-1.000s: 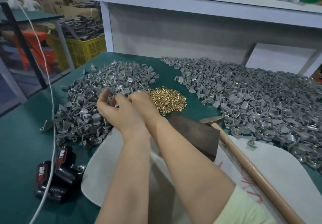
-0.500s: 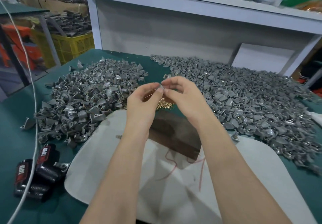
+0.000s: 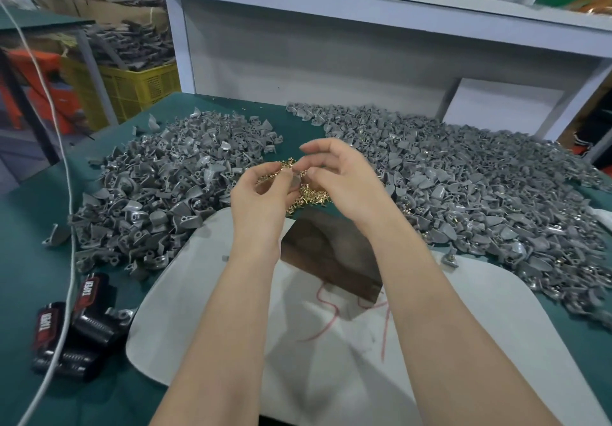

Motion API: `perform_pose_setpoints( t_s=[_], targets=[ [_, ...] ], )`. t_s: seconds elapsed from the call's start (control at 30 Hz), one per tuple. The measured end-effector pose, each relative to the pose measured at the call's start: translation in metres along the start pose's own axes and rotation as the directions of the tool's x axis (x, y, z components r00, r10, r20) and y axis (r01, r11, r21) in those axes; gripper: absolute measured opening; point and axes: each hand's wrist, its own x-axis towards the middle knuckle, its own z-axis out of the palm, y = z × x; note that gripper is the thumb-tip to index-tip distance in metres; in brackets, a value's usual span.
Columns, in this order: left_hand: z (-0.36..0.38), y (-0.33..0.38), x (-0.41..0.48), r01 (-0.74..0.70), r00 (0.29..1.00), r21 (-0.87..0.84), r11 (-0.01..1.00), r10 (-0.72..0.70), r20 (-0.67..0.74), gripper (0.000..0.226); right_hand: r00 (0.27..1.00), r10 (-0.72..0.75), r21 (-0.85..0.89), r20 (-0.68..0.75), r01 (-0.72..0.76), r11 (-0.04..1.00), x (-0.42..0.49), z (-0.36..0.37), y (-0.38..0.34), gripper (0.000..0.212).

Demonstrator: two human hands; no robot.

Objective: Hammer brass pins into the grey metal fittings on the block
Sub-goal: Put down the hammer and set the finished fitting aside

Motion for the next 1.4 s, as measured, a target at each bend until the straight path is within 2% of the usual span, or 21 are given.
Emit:
perform_pose_setpoints(
  t_s=[0.07, 0.1, 0.17, 0.2, 0.3, 0.4, 0.43, 0.47, 0.5, 0.53, 0.57, 0.6, 0.67, 0.7, 0.73, 0.77, 0.83, 1.07, 1.23, 1.33, 1.4],
  targets=[
    [-0.001, 0.001, 0.003, 0.012, 0.999, -0.036, 0.999, -0.013, -0.042, 0.015, 0.995, 0.056, -0.070, -0.083, -0.062, 0.996, 0.009, 0.004, 0.006, 0.022],
    [-0.002, 0.000, 0.004, 0.007, 0.998, -0.039, 0.999, -0.009, -0.066, 0.016, 0.992, 0.070, -0.234, -0.108, -0.094, 0.968, 0.016, 0.006, 0.011, 0.018],
    [-0.003, -0.001, 0.006, -0.002, 0.994, -0.017, 1.000, 0.000, -0.105, 0.018, 0.986, 0.152, -0.589, -0.067, -0.162, 0.791, 0.029, 0.015, 0.020, 0.012],
    [-0.004, -0.001, 0.007, -0.002, 0.993, -0.015, 1.000, 0.001, -0.117, 0.019, 0.973, 0.227, -0.696, -0.025, -0.180, 0.696, 0.034, 0.022, 0.024, 0.015],
    [-0.005, -0.003, 0.009, 0.001, 0.991, -0.028, 1.000, -0.005, -0.130, 0.021, 0.922, 0.381, -0.851, 0.066, -0.147, 0.504, 0.047, 0.045, 0.031, 0.023],
    [-0.005, -0.003, 0.010, -0.009, 0.989, -0.036, 0.999, 0.003, -0.147, 0.021, 0.909, 0.401, -0.894, 0.112, -0.085, 0.440, 0.064, 0.059, 0.036, 0.032],
    [-0.004, -0.003, 0.010, -0.013, 0.989, -0.041, 0.999, 0.007, -0.145, 0.021, 0.901, 0.413, -0.887, 0.129, -0.081, 0.454, 0.067, 0.062, 0.038, 0.032],
    [-0.003, -0.004, 0.010, -0.014, 0.990, -0.052, 0.999, 0.007, -0.140, 0.020, 0.886, 0.436, -0.838, 0.158, -0.113, 0.534, 0.068, 0.065, 0.039, 0.033],
    [-0.003, -0.003, 0.009, -0.014, 0.991, -0.068, 0.998, 0.005, -0.131, 0.020, 0.869, 0.454, -0.712, 0.196, -0.192, 0.675, 0.067, 0.067, 0.040, 0.035],
    [-0.002, -0.003, 0.009, -0.016, 0.993, -0.078, 0.997, 0.006, -0.122, 0.020, 0.874, 0.434, -0.506, 0.220, -0.278, 0.817, 0.063, 0.069, 0.039, 0.037],
    [-0.003, -0.003, 0.009, -0.020, 0.993, -0.067, 0.998, 0.012, -0.118, 0.021, 0.882, 0.425, -0.254, 0.204, -0.371, 0.893, 0.058, 0.071, 0.036, 0.038],
    [-0.003, -0.004, 0.009, -0.029, 0.993, -0.039, 0.999, 0.024, -0.119, 0.021, 0.882, 0.441, -0.064, 0.166, -0.437, 0.897, 0.054, 0.074, 0.035, 0.039],
    [-0.004, -0.004, 0.008, -0.053, 0.990, 0.003, 0.999, 0.053, -0.134, 0.019, 0.867, 0.469, 0.066, 0.166, -0.485, 0.872, 0.055, 0.077, 0.038, 0.039],
    [-0.004, -0.004, 0.008, -0.061, 0.987, 0.010, 0.998, 0.062, -0.145, 0.016, 0.865, 0.472, -0.047, 0.167, -0.472, 0.881, 0.061, 0.078, 0.039, 0.038],
    [-0.004, -0.004, 0.007, -0.066, 0.985, 0.007, 0.998, 0.066, -0.156, 0.014, 0.845, 0.498, -0.293, 0.194, -0.434, 0.852, 0.065, 0.077, 0.040, 0.038],
    [-0.004, -0.003, 0.007, -0.069, 0.984, -0.005, 0.998, 0.067, -0.165, 0.011, 0.823, 0.530, -0.536, 0.205, -0.359, 0.764, 0.069, 0.077, 0.040, 0.037],
    [-0.004, -0.002, 0.006, -0.074, 0.982, -0.009, 0.997, 0.071, -0.173, 0.008, 0.824, 0.532, -0.742, 0.197, -0.229, 0.630, 0.074, 0.076, 0.040, 0.032],
    [-0.003, 0.000, 0.003, -0.108, 0.974, 0.032, 0.994, 0.112, -0.195, 0.011, 0.886, 0.398, -0.842, 0.236, -0.018, 0.539, 0.068, 0.071, 0.039, 0.028],
    [-0.003, 0.001, 0.002, -0.129, 0.972, 0.065, 0.989, 0.139, -0.190, 0.016, 0.886, 0.386, -0.851, 0.256, 0.016, 0.526, 0.067, 0.070, 0.037, 0.022],
    [-0.003, 0.001, 0.001, -0.117, 0.984, 0.068, 0.991, 0.125, -0.123, 0.014, 0.948, 0.302, -0.833, 0.101, -0.085, 0.547, 0.062, 0.055, 0.028, 0.017],
    [-0.004, 0.000, 0.001, -0.149, 0.987, 0.143, 0.978, 0.155, -0.034, 0.018, 0.975, 0.204, -0.715, -0.084, -0.202, 0.670, 0.055, 0.037, 0.023, 0.015]
  ],
)
